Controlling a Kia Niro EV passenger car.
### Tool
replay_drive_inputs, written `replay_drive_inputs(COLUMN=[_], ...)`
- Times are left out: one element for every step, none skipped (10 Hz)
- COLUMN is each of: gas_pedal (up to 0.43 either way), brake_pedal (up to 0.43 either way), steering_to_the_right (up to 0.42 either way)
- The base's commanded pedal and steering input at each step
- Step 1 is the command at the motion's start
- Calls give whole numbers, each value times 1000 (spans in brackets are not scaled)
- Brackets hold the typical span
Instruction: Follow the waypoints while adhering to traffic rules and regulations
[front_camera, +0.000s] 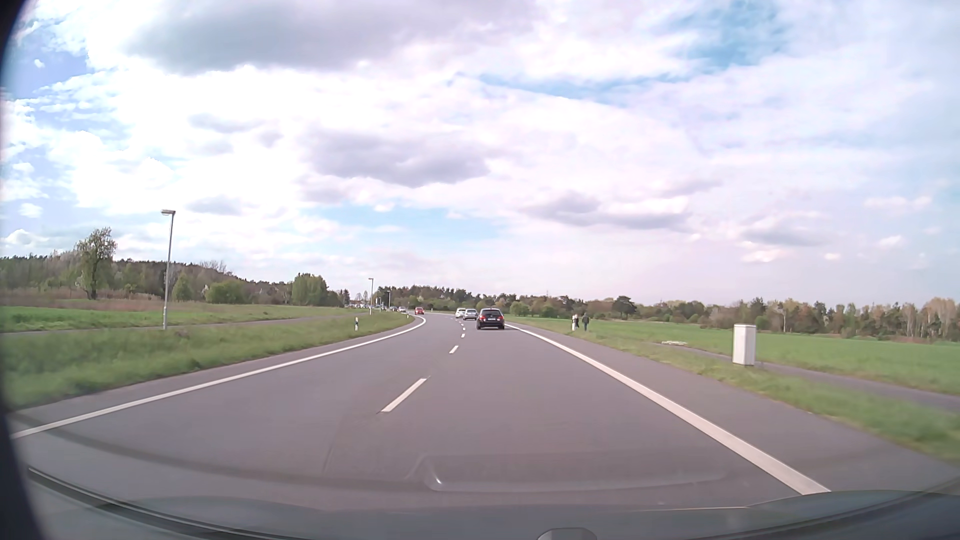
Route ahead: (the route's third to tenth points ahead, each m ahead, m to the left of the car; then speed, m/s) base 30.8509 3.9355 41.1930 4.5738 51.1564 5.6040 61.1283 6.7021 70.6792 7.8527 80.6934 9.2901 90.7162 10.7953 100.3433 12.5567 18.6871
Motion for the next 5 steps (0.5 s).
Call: replay_drive_inputs(gas_pedal=[67, 67, 59, 47, 39], brake_pedal=[0, 0, 0, 0, 0], steering_to_the_right=[-10, -10, -11, -11, -11])
